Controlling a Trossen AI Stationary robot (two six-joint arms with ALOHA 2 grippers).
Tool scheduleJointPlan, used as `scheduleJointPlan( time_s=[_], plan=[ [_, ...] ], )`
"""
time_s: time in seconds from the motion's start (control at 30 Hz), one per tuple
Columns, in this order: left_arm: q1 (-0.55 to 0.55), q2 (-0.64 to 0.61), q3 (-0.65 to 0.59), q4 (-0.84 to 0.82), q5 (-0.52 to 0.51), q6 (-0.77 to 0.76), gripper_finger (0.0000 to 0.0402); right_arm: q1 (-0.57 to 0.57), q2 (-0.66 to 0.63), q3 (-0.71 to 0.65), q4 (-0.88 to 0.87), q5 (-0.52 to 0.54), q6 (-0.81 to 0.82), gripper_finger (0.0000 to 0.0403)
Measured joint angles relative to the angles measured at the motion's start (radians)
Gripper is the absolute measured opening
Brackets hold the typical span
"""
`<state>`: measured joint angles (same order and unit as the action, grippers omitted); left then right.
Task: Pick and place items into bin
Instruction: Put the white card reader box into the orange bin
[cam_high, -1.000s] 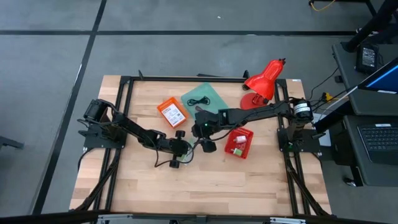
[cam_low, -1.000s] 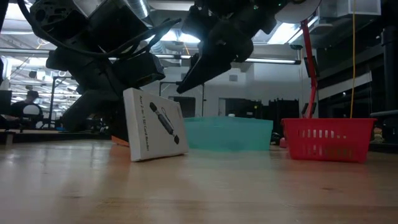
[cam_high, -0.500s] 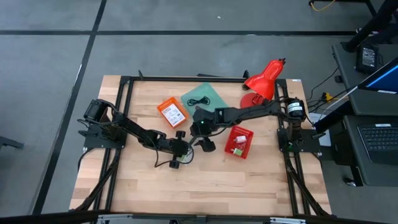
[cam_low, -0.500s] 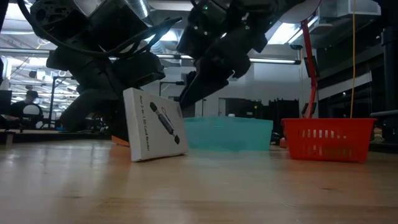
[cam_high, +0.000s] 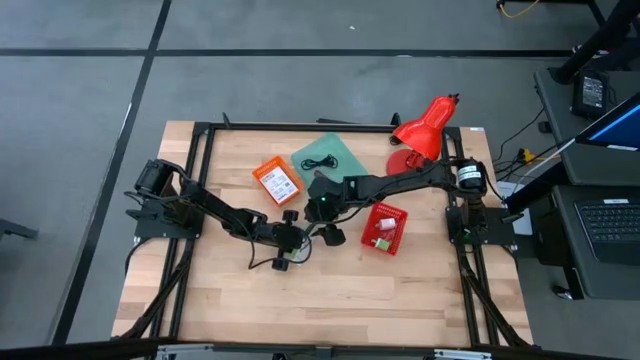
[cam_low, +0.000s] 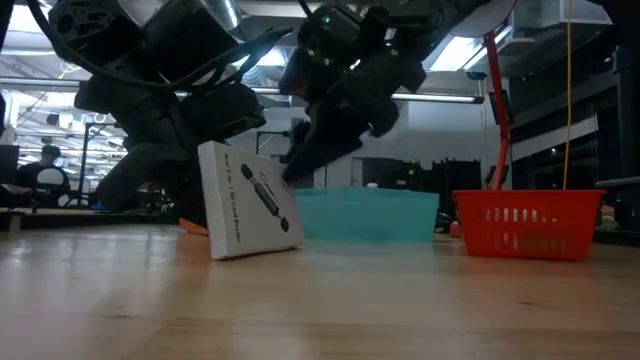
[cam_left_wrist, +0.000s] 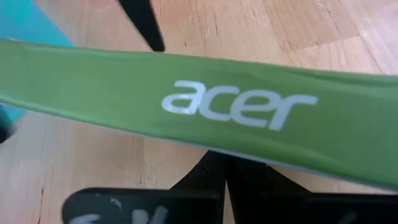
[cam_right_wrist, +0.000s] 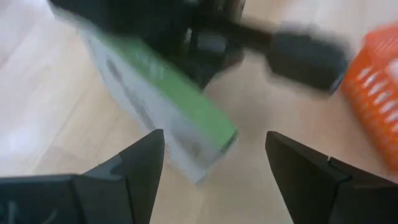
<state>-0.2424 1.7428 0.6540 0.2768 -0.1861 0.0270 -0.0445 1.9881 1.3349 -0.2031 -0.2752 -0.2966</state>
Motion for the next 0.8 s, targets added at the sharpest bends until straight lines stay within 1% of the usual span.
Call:
scheduleJointPlan(
  time_s=[0.03,0.1,0.23,0.33,0.43,0.57,0.8],
  plan=[
    [0.000,0.000,0.000,0.000,-0.001,0.000,0.0003,-0.001,0.001,-0.001,-0.013,0.000,0.000,0.0263],
    [0.000,0.000,0.001,-0.002,-0.001,0.000,0.0003,-0.004,0.005,-0.001,0.016,-0.007,0.000,0.0263],
    [0.000,0.000,0.001,-0.004,-0.002,-0.001,0.0003,-0.011,0.005,-0.001,0.015,-0.065,0.004,0.0262],
    [0.000,0.000,0.001,-0.005,-0.003,-0.001,0.0003,-0.010,0.016,0.000,0.013,-0.081,0.001,0.0254],
    [0.000,0.000,0.001,-0.006,-0.003,-0.001,0.0003,-0.010,0.025,-0.001,0.027,-0.127,0.000,0.0244],
    [0.000,0.000,0.001,-0.006,-0.003,0.002,0.0003,-0.010,0.028,0.000,0.022,-0.131,-0.012,0.0234],
    [0.000,0.000,0.001,-0.006,-0.003,0.002,0.0003,-0.010,0.028,0.000,0.036,-0.172,-0.042,0.0217]
  ],
)
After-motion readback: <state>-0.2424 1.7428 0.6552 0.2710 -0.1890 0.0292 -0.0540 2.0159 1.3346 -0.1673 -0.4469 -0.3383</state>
